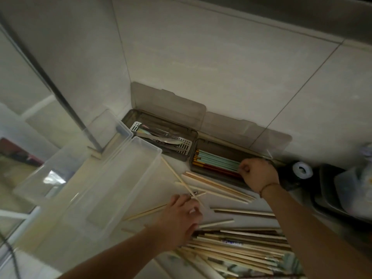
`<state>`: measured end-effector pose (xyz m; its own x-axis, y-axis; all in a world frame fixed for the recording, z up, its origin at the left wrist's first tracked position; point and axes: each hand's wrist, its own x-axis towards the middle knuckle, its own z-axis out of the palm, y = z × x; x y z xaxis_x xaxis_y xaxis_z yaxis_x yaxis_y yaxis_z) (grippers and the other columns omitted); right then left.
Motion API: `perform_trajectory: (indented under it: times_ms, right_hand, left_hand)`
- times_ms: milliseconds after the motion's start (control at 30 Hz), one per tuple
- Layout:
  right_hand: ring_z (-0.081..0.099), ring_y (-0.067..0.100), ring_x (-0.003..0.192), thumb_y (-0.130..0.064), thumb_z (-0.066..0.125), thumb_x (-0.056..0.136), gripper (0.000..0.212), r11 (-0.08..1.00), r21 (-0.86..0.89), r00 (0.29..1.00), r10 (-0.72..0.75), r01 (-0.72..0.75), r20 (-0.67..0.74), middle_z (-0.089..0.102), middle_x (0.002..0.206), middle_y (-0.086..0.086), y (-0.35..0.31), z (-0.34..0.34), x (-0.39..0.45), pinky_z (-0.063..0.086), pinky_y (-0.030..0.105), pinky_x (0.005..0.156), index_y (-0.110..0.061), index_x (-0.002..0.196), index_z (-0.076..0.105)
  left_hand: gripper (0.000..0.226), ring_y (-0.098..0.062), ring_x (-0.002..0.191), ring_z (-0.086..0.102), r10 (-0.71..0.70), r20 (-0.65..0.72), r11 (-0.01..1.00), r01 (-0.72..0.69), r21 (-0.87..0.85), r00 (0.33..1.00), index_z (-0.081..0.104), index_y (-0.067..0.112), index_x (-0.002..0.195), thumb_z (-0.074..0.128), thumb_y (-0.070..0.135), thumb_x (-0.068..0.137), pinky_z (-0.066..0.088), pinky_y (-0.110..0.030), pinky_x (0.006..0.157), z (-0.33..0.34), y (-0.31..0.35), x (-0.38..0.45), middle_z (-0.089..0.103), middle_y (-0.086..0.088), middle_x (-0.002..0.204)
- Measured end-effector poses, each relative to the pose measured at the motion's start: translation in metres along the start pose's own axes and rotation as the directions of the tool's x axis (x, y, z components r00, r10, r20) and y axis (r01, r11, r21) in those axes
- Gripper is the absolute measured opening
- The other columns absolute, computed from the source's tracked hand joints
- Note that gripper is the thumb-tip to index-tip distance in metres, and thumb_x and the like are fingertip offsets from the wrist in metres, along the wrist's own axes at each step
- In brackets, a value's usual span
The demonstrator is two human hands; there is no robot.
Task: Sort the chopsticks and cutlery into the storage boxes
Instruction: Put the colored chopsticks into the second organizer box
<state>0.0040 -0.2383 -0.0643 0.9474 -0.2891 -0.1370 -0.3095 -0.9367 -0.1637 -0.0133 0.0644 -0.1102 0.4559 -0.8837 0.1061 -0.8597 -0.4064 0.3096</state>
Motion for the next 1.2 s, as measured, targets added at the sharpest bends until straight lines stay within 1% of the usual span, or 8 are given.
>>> perform_trajectory:
  times_ms: [167, 367, 567, 700, 800, 967, 1100, 1200]
  right_hand:
    - [0.061, 0.023, 0.076, -0.016, 0.074, 0.082, 0.007, 0.972, 0.139, 0.931, -0.132, 0.189, -0.341, 0.066, 0.081, 0.002, 0.004, 0.006, -0.080, 0.054, 0.033, 0.068, -0.017, 0.088, 0.071]
    - [0.063, 0.015, 0.081, -0.033, 0.055, 0.084, 0.017, 0.977, 0.133, 0.936, -0.115, 0.168, -0.332, 0.067, 0.087, -0.010, 0.019, 0.049, -0.211, 0.054, 0.026, 0.071, -0.028, 0.085, 0.071]
    - [0.058, 0.028, 0.101, -0.049, 0.040, 0.094, 0.035, 0.988, 0.080, 0.884, -0.084, 0.135, -0.461, 0.068, 0.110, -0.002, 0.015, 0.099, -0.284, 0.053, 0.043, 0.080, -0.033, 0.100, 0.070]
    - [0.054, 0.030, 0.111, -0.053, 0.036, 0.095, 0.038, 0.994, 0.101, 0.889, 0.012, 0.039, -0.457, 0.063, 0.119, -0.001, 0.010, 0.110, -0.296, 0.049, 0.045, 0.085, -0.033, 0.103, 0.067]
    - [0.056, 0.029, 0.104, -0.048, 0.040, 0.094, 0.035, 0.991, 0.127, 0.889, 0.012, 0.052, -0.457, 0.064, 0.112, -0.002, 0.004, 0.104, -0.291, 0.050, 0.042, 0.081, -0.030, 0.096, 0.070]
    - [0.054, 0.019, 0.087, -0.036, 0.059, 0.081, 0.015, 0.978, 0.068, 0.907, -0.155, 0.197, -0.392, 0.062, 0.089, -0.010, -0.018, 0.086, -0.257, 0.050, 0.032, 0.067, -0.033, 0.089, 0.071]
    - [0.048, 0.015, 0.086, -0.037, 0.059, 0.074, 0.015, 0.971, -0.011, 0.931, -0.232, 0.239, -0.280, 0.060, 0.082, -0.013, -0.031, 0.086, -0.236, 0.051, 0.030, 0.063, -0.034, 0.082, 0.071]
    - [0.056, 0.017, 0.082, -0.040, 0.066, 0.065, 0.017, 0.965, -0.051, 0.940, -0.264, 0.259, -0.215, 0.060, 0.079, -0.013, -0.031, 0.085, -0.229, 0.050, 0.031, 0.060, -0.037, 0.081, 0.072]
  left_hand:
    - [0.024, -0.013, 0.098, 0.049, 0.090, 0.050, 0.993, -0.085, -0.084, 0.995, 0.059, 0.035, 0.103, 0.056, 0.051, 0.086, 0.036, -0.034, 0.087, 0.012, 0.012, -0.026, 0.055, 0.012, 0.104]
    - [0.031, -0.016, 0.115, 0.048, 0.216, 0.072, 0.975, -0.211, -0.071, 0.974, 0.060, 0.040, 0.112, 0.061, 0.049, 0.083, 0.031, -0.035, 0.098, 0.021, 0.022, -0.047, 0.051, 0.006, 0.128]
    - [0.032, -0.018, 0.112, 0.048, 0.147, 0.055, 0.989, -0.146, -0.011, 0.988, 0.060, 0.040, 0.114, 0.061, 0.048, 0.083, 0.031, -0.038, 0.096, 0.023, 0.025, -0.052, 0.050, 0.004, 0.134]
    - [0.032, -0.023, 0.112, 0.047, 0.061, -0.012, 0.998, -0.061, 0.022, 0.998, 0.059, 0.038, 0.115, 0.056, 0.044, 0.084, 0.032, -0.041, 0.095, 0.023, 0.027, -0.058, 0.046, 0.003, 0.137]
    - [0.031, -0.023, 0.118, 0.045, 0.057, -0.024, 0.998, -0.056, 0.012, 0.998, 0.058, 0.038, 0.118, 0.053, 0.036, 0.087, 0.034, -0.043, 0.097, 0.025, 0.031, -0.063, 0.043, 0.004, 0.140]
    - [0.028, -0.017, 0.113, 0.045, 0.062, -0.047, 0.997, -0.064, -0.046, 0.997, 0.060, 0.033, 0.114, 0.054, 0.034, 0.087, 0.032, -0.034, 0.090, 0.027, 0.045, -0.069, 0.049, 0.007, 0.121]
    - [0.030, -0.016, 0.109, 0.046, 0.038, -0.051, 0.996, -0.042, -0.084, 0.998, 0.058, 0.034, 0.116, 0.053, 0.032, 0.087, 0.032, -0.032, 0.089, 0.034, 0.047, -0.081, 0.051, 0.008, 0.119]
    - [0.028, -0.016, 0.107, 0.046, 0.057, -0.062, 0.992, -0.063, -0.110, 0.996, 0.059, 0.033, 0.115, 0.053, 0.029, 0.088, 0.035, -0.033, 0.089, 0.036, 0.046, -0.088, 0.052, 0.007, 0.118]
